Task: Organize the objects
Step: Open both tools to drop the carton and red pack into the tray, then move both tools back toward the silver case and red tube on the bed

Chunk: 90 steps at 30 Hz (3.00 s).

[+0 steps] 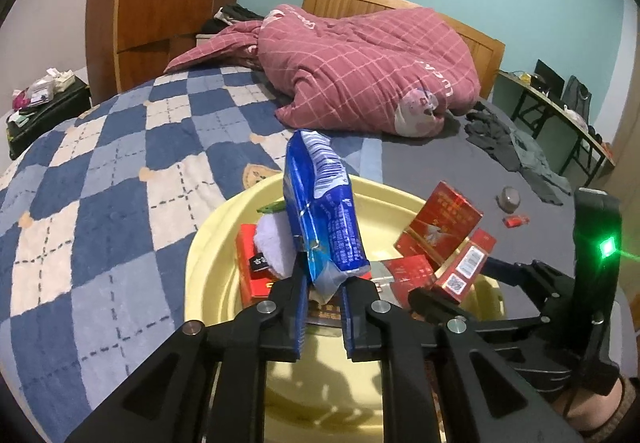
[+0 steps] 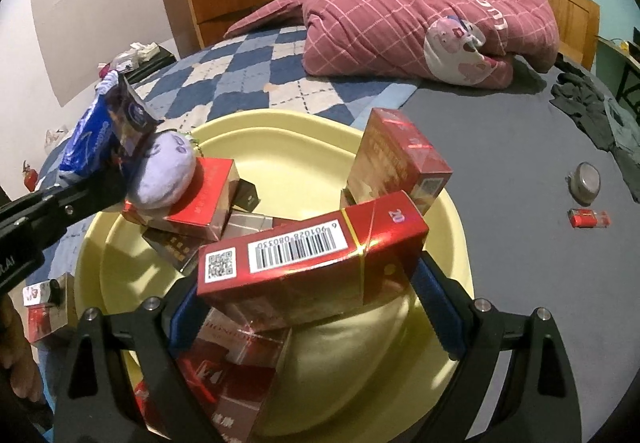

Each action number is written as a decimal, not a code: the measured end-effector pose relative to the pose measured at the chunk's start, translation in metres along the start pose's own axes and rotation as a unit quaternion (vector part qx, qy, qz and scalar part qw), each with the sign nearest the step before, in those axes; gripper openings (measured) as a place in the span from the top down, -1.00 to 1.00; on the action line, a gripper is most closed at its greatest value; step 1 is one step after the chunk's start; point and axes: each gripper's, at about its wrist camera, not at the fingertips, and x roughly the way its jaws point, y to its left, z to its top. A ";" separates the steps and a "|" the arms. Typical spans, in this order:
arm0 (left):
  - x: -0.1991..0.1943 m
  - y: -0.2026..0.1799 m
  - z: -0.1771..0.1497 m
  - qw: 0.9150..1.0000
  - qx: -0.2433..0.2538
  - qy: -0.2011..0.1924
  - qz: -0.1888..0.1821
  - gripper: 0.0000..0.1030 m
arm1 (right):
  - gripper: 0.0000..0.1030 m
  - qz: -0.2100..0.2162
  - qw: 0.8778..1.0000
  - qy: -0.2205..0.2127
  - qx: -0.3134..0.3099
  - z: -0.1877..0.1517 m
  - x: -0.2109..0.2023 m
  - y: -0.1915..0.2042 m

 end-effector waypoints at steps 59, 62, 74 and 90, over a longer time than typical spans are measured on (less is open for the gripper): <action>-0.016 -0.147 0.021 0.995 0.030 -0.007 -0.098 -0.99 | -1.00 -0.131 0.986 -0.047 0.092 -0.038 -0.130 -0.186; 0.003 -0.160 0.026 0.995 0.037 0.004 -0.097 -0.99 | -1.00 -0.156 0.981 -0.045 0.105 -0.041 -0.126 -0.217; 0.146 -0.258 0.099 0.984 0.123 0.081 -0.096 -0.99 | -1.00 -0.165 0.980 -0.071 0.083 -0.028 -0.063 -0.257; 0.330 -0.333 0.120 0.961 0.166 0.192 -0.111 -0.99 | -1.00 -0.143 0.984 -0.010 0.105 -0.008 0.003 -0.278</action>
